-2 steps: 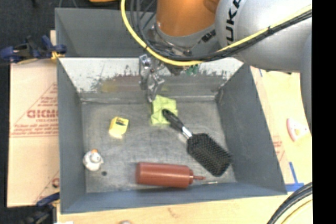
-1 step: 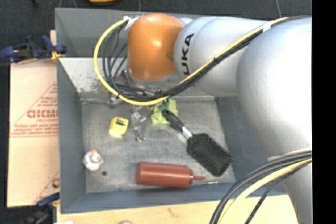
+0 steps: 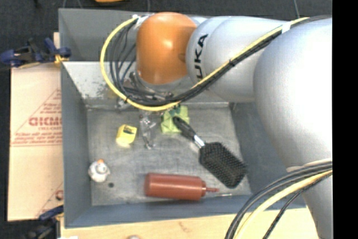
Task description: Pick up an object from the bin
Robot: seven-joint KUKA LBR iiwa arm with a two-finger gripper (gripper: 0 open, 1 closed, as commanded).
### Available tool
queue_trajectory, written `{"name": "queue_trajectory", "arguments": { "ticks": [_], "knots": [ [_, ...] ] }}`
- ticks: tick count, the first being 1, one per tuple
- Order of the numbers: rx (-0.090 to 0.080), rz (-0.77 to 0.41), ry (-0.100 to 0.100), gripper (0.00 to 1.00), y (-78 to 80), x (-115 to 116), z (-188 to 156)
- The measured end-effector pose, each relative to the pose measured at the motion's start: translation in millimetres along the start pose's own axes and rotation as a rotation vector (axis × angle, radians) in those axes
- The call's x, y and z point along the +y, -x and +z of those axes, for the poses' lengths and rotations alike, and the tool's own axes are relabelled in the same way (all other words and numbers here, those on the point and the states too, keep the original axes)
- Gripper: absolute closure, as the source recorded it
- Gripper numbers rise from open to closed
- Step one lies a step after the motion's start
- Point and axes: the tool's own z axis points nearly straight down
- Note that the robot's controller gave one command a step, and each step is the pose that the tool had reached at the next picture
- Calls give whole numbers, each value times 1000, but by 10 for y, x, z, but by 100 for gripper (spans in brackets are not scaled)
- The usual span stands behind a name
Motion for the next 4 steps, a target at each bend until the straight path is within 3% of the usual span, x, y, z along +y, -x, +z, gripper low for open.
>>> {"name": "queue_trajectory", "arguments": {
  "ticks": [1, 2, 3, 4],
  "knots": [
    [-5, -70, -5, 0, 17, 13, 199],
    [-9, -254, -3, 100, 134, 44, 524],
    [-9, -253, -3, 100, 134, 44, 523],
    [7, -254, 3, 100, 108, 89, 148]
  ]
}}
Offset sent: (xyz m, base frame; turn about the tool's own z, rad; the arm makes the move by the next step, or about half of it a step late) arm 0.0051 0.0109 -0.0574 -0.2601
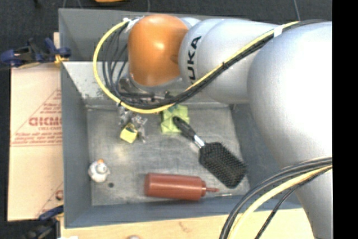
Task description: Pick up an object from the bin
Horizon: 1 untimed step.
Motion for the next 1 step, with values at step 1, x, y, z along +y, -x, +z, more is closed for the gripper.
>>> {"name": "queue_trajectory", "arguments": {
  "ticks": [1],
  "knots": [
    [-7, 22, -4, 100, -183, -239, -1215]
  ]
}}
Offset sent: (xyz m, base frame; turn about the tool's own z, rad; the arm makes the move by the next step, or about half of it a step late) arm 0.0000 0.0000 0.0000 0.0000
